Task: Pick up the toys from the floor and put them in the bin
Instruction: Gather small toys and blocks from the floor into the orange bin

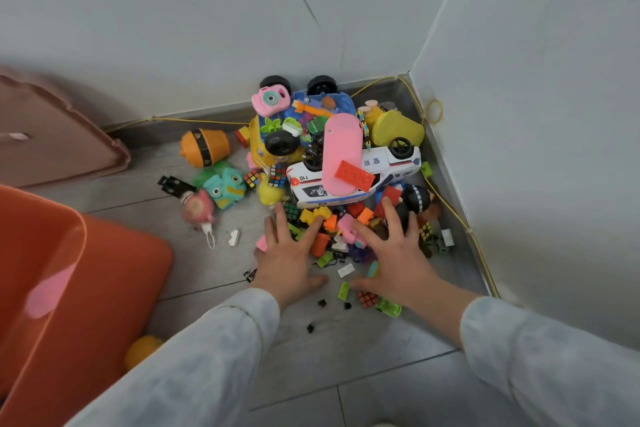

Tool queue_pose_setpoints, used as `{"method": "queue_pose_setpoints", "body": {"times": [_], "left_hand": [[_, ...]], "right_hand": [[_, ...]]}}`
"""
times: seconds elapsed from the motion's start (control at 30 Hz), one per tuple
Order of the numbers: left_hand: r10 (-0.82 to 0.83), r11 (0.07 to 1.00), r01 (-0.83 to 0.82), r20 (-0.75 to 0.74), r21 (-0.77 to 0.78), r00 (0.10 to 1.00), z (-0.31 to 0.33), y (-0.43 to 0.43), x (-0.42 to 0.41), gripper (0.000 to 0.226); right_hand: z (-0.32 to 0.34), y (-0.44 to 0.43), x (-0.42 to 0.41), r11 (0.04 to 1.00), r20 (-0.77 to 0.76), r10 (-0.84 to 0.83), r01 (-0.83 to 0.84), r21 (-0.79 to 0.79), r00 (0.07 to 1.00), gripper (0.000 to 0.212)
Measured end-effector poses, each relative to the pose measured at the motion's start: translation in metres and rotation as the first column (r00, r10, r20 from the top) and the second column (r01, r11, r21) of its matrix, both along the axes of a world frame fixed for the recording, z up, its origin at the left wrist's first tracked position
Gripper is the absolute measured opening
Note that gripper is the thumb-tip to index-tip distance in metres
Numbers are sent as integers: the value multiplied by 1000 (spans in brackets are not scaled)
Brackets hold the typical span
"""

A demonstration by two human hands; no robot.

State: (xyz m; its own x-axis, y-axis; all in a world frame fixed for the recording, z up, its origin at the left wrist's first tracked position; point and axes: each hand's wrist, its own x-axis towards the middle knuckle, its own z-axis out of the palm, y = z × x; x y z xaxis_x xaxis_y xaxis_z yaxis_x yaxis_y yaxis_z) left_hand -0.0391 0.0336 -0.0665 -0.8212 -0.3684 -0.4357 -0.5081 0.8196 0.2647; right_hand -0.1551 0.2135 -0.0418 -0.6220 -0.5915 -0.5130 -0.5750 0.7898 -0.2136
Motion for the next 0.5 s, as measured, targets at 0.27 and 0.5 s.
{"method": "queue_pose_setpoints", "body": {"times": [0.27, 0.5], "left_hand": [[-88, 978, 87, 5, -188, 996, -4, 30, 14, 70], [-86, 972, 98, 67, -214, 994, -3, 30, 41, 55]], "right_hand": [[-5, -13, 4, 1000, 13, 29, -29, 0, 999, 121], [-16, -39, 22, 988, 98, 120, -109, -105, 988, 103]]}}
